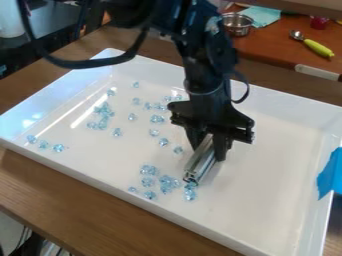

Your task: Sweep into pile

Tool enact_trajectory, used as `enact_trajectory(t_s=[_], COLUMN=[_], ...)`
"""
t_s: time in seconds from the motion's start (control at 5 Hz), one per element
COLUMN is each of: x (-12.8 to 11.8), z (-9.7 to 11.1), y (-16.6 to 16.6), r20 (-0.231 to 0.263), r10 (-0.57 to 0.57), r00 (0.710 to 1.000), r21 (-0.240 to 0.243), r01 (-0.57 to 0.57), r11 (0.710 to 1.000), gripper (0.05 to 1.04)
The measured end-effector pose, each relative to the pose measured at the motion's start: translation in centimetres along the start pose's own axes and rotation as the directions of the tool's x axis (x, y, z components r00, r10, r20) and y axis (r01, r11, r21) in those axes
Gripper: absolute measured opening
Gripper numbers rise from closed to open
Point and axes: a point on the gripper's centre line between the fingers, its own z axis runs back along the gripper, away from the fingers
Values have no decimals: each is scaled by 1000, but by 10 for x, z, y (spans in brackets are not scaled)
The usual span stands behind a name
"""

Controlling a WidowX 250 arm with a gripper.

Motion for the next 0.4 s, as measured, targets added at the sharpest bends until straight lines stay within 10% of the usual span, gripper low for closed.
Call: enact_trajectory(t_s=[0.4], x=[-22], z=[10], y=[89], r20=[-68], r10=[-8], r00=[998], r21=[50], r01=[11], r11=[999], gripper=[378])
